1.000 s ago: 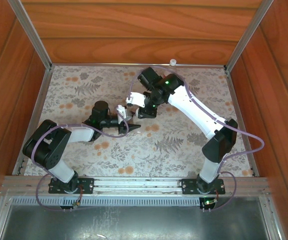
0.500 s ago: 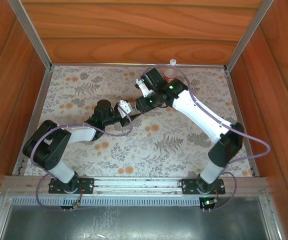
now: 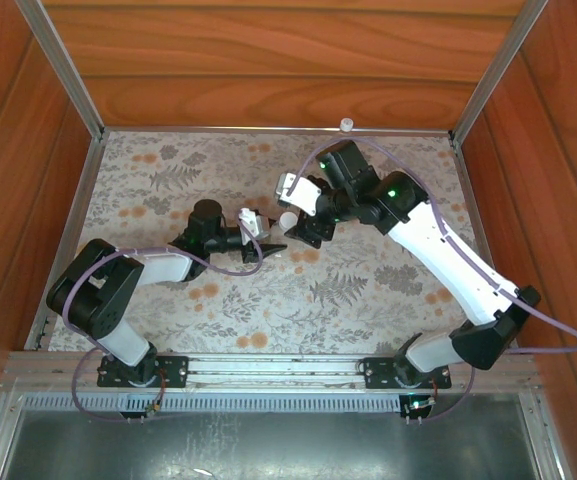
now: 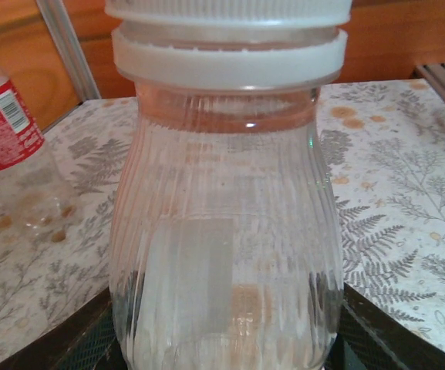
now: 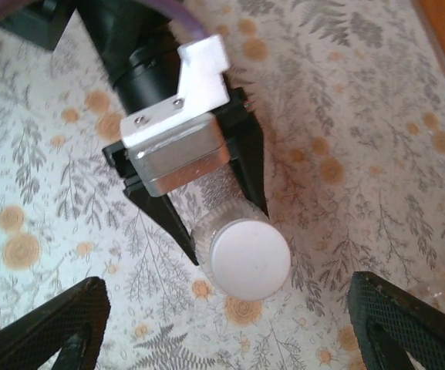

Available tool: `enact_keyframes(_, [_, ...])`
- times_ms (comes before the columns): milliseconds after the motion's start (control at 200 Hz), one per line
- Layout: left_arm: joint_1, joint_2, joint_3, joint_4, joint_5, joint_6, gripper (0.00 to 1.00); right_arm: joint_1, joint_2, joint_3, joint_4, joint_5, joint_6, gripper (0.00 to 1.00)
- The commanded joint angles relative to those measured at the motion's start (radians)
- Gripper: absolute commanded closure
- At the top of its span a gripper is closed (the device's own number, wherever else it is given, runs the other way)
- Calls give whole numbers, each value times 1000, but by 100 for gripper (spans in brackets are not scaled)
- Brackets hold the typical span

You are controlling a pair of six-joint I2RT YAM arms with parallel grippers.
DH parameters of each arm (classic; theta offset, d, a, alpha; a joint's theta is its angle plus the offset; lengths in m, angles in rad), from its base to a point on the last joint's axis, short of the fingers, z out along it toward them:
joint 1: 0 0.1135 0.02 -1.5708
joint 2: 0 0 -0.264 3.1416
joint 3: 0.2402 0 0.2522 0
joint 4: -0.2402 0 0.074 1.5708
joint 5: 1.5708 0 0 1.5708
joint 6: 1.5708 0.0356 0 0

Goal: Screw on the bottle caps

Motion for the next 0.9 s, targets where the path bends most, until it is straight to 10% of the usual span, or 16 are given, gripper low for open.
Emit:
enact_keyframes(0, [2,9,2,6,77,20,41,-6,31,32,-93,-54,-129,16])
enact_keyframes(630, [2,-11,18,-8,95,2,42,-25,183,105,-92,-90,-97,21])
enact_keyframes(895, [3,-3,42,-17,107,-6,41,-41,197,102,-137,-121,-99,56])
